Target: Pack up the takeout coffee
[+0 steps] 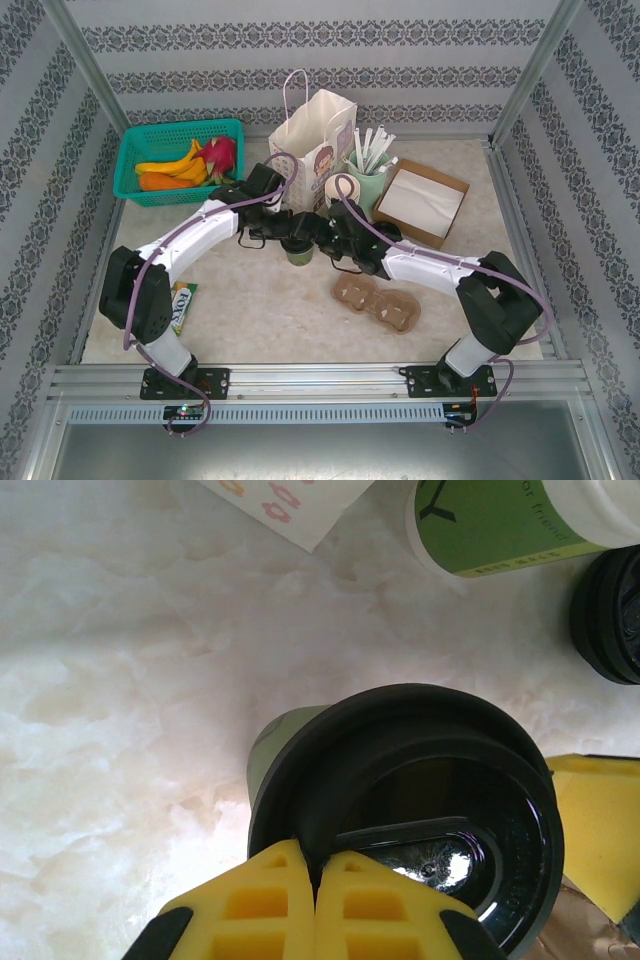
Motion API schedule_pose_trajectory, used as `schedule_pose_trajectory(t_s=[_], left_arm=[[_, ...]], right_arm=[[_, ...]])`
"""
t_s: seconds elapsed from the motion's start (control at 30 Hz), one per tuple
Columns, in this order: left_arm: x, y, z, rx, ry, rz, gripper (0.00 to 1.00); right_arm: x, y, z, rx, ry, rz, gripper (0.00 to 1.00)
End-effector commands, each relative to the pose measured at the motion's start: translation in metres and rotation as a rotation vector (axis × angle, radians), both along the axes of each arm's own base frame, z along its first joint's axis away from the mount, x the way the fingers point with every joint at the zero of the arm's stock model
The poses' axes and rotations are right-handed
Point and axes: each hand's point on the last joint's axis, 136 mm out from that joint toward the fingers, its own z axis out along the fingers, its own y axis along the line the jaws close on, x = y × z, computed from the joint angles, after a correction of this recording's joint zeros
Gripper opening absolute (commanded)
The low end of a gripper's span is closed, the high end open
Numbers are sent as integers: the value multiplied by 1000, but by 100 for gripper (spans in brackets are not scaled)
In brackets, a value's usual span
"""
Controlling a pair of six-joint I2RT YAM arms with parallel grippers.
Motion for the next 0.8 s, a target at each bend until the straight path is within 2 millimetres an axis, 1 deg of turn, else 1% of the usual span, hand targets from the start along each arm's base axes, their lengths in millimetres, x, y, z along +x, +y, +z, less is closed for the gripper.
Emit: schedule_pose_trajectory(t_s=[0.0,0.03,0.1,0.23,0.27,0.33,0.43,0.57,0.63,0.77], left_arm=[[-18,9,-41,112,104,-29,0],[-18,9,-41,114,105,-28,0],[-18,9,-41,111,106,-29,0],[-17,7,-40,106,107,-30,0],[-17,7,-40,105,108,-31,0],[-17,6,-41,106,113,-31,0],[-17,5,-40,106,115,-34,0],[-18,5,-41,107,119,-37,0],[-18,4,-42,108,119,-37,0],[-20,3,-42,105,124,-39,0]], right_arm=[[-1,-20,6,-27,-37,-25,94],[-2,-26,4,-38,-34,-30,91],[-4,-35,-2,-59,-29,-38,84],[-5,-46,-9,-73,-15,-53,64],[-5,-48,-10,-74,-12,-54,59],[-3,-48,-10,-74,-14,-52,52],[-1,-41,-5,-57,-26,-19,43],[2,-33,-3,-43,-26,7,35],[4,-32,-6,-52,-16,5,29],[5,-29,-8,-46,-11,14,27]])
